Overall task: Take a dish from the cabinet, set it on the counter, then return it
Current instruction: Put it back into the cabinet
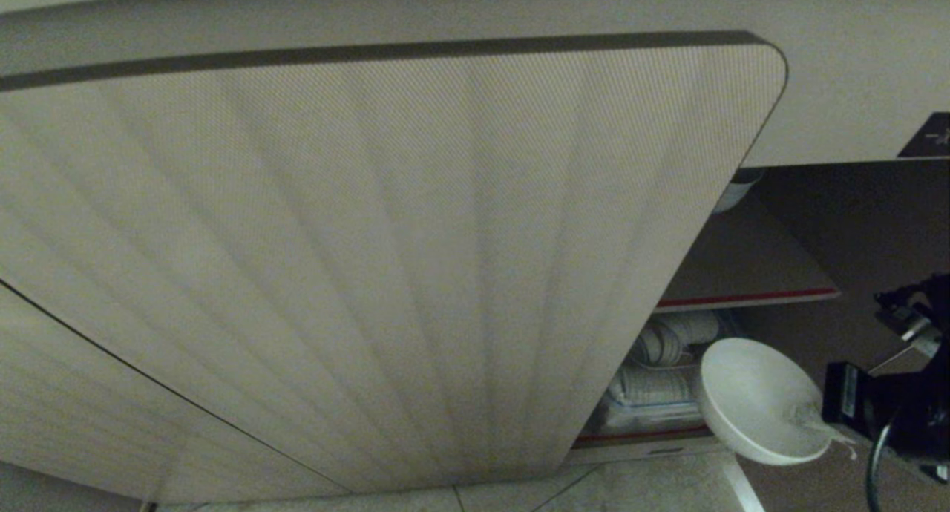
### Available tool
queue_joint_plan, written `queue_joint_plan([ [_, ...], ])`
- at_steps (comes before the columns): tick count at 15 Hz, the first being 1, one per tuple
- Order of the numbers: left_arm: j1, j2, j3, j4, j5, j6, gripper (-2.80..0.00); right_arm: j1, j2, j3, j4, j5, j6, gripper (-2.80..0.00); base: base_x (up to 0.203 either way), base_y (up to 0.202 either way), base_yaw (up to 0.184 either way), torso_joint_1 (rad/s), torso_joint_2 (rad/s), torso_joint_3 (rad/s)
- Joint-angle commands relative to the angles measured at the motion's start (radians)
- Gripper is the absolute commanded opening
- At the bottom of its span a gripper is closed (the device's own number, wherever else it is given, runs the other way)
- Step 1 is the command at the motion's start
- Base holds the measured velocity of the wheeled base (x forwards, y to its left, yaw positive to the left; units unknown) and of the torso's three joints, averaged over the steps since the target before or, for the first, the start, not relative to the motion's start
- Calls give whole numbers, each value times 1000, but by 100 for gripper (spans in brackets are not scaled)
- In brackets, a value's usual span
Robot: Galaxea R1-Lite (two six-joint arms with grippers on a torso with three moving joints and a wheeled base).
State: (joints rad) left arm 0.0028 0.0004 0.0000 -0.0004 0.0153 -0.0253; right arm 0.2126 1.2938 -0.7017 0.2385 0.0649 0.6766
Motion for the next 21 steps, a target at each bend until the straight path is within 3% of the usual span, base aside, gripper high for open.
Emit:
queue_joint_plan([
  [1, 0, 0, 0, 0, 0, -1, -280, -1, 22, -7, -19, -2, 12, -280, 0, 0, 0, 0, 0, 0],
  [9, 0, 0, 0, 0, 0, -1, -280, -18, 77, -23, -65, -10, 15, -280, 0, 0, 0, 0, 0, 0],
  [14, 0, 0, 0, 0, 0, -1, -280, -22, 113, -88, -52, -13, 78, -280, 0, 0, 0, 0, 0, 0],
  [21, 0, 0, 0, 0, 0, -1, -280, -22, 163, -148, -48, -78, 167, -280, 0, 0, 0, 0, 0, 0],
])
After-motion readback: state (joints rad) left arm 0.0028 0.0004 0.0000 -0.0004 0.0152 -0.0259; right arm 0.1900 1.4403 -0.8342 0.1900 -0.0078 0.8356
